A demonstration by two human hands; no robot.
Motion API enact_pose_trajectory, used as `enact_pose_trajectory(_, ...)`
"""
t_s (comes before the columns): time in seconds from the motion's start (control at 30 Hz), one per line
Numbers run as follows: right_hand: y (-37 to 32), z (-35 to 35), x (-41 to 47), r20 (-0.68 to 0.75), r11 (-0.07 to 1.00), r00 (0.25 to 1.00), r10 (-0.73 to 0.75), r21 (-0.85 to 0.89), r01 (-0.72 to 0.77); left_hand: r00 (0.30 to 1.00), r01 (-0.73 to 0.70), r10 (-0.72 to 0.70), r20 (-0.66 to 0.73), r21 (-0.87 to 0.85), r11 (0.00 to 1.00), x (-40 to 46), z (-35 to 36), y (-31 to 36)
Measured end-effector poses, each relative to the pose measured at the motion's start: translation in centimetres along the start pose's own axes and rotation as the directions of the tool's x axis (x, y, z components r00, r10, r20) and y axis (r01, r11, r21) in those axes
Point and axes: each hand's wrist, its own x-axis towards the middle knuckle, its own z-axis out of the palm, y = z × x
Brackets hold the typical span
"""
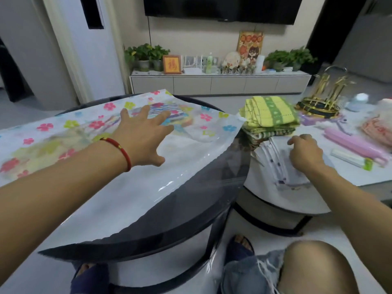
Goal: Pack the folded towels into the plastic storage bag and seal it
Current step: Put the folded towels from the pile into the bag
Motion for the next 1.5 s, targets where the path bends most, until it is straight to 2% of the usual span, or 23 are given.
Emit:
enact_pose_trajectory(0.13,3.1,0.5,1.2,0.133,0.972,0.965,0.224,-0.099,-0.212,1.0,-0.014,0.013,0.024,0.036,0.999,0.7,0.3,0.3)
enact_pose_trajectory(0.2,3.4,0.2,1.3,0.117,0.968,0.968,0.222,-0.145,-0.204,1.0,-0.009,0.007,0.024,0.063,0.998,0.9,0.2,0.3)
enact_pose_trajectory(0.3,3.7,-0.9,1.6,0.073,0.989,0.99,0.117,-0.096,-0.11,1.0,0.03,-0.03,0.004,0.058,0.998,1.1,-0.3,-0.1)
enact_pose_trajectory(0.37,3.6,-2.0,1.5,0.097,1.0,0.995,-0.002,-0.028,0.005,0.998,0.058,-0.057,-0.017,0.02,0.998,1.1,-1.0,-0.6)
enact_pose_trajectory(0.43,2.9,-3.7,1.1,0.149,0.991,0.98,-0.131,0.005,0.132,0.997,0.068,-0.069,-0.032,-0.019,0.998,1.1,-1.8,-1.5)
enact_pose_trajectory(0.53,0.9,-6.7,0.3,0.126,0.961,0.954,-0.273,0.082,0.264,0.997,0.069,-0.069,-0.031,-0.02,0.997,1.1,-3.3,-2.4)
enact_pose_trajectory(0.6,-0.9,-9.3,-0.9,0.133,0.925,0.929,-0.345,0.216,0.312,0.997,0.075,-0.075,-0.009,-0.038,0.997,1.0,-4.1,-2.9)
enact_pose_trajectory(0.67,-3.1,-12.2,-2.7,0.253,0.846,0.881,-0.399,0.472,0.247,0.997,0.074,-0.073,0.008,-0.08,0.994,0.8,-4.9,-3.2)
enact_pose_trajectory(0.73,-5.8,-14.3,-4.5,0.413,0.739,0.752,-0.513,0.658,0.144,0.997,0.081,-0.078,0.025,-0.128,0.989,0.7,-5.4,-3.6)
enact_pose_trajectory(0.8,-9.1,-14.4,-5.7,0.46,0.645,0.624,-0.632,0.758,0.094,0.995,0.093,-0.086,0.049,-0.164,0.982,0.5,-5.9,-4.0)
enact_pose_trajectory(0.87,-12.9,-12.6,-6.2,0.46,0.554,0.564,-0.685,0.833,-0.007,0.994,0.096,-0.086,0.062,-0.179,0.979,0.6,-6.2,-4.5)
enact_pose_trajectory(0.9,-15.0,-10.8,-6.3,0.446,0.508,0.567,-0.692,0.86,-0.056,0.994,0.096,-0.085,0.068,-0.184,0.978,0.5,-6.4,-4.7)
enact_pose_trajectory(0.93,-17.0,-8.6,-6.4,0.411,0.461,0.603,-0.683,0.884,-0.08,0.994,0.096,-0.084,0.074,-0.187,0.978,0.4,-6.6,-4.9)
enact_pose_trajectory(0.97,-18.9,-6.1,-6.4,0.357,0.427,0.681,-0.639,0.901,-0.072,0.993,0.098,-0.085,0.078,-0.182,0.978,0.3,-6.8,-5.1)
enact_pose_trajectory(1.03,-21.9,-1.0,-6.2,0.267,0.41,0.853,-0.448,0.91,-0.069,0.994,0.095,-0.085,0.073,-0.144,0.985,0.0,-6.9,-5.3)
enact_pose_trajectory(1.07,-22.9,1.2,-6.2,0.262,0.432,0.895,-0.36,0.898,-0.089,0.994,0.091,-0.083,0.068,-0.124,0.988,-0.2,-6.9,-5.3)
enact_pose_trajectory(1.17,-24.7,5.4,-7.1,0.28,0.702,0.935,-0.217,0.71,-0.05,0.996,0.073,-0.065,0.068,-0.122,0.99,-0.7,-6.8,-5.1)
enact_pose_trajectory(1.2,-25.2,6.4,-7.4,0.253,0.731,0.945,-0.206,0.682,-0.023,0.996,0.061,-0.053,0.067,-0.132,0.989,-0.9,-6.7,-5.0)
enact_pose_trajectory(1.27,-26.3,7.5,-8.0,0.221,0.727,0.957,-0.189,0.687,-0.015,0.998,0.029,-0.02,0.063,-0.137,0.99,-1.2,-6.5,-5.0)
enact_pose_trajectory(1.4,-29.5,8.5,-7.4,0.227,0.623,0.974,-0.002,0.762,-0.176,0.998,-0.053,0.055,0.012,-0.122,0.991,-2.3,-6.1,-4.4)
enact_pose_trajectory(1.47,-31.2,8.4,-6.2,0.281,0.552,0.959,0.048,0.792,-0.26,0.998,-0.061,0.061,-0.002,-0.115,0.991,-2.7,-6.0,-4.3)
enact_pose_trajectory(1.5,-31.8,8.3,-5.6,0.32,0.531,0.947,0.02,0.799,-0.281,0.998,-0.062,0.061,-0.012,-0.113,0.992,-2.8,-5.9,-4.4)
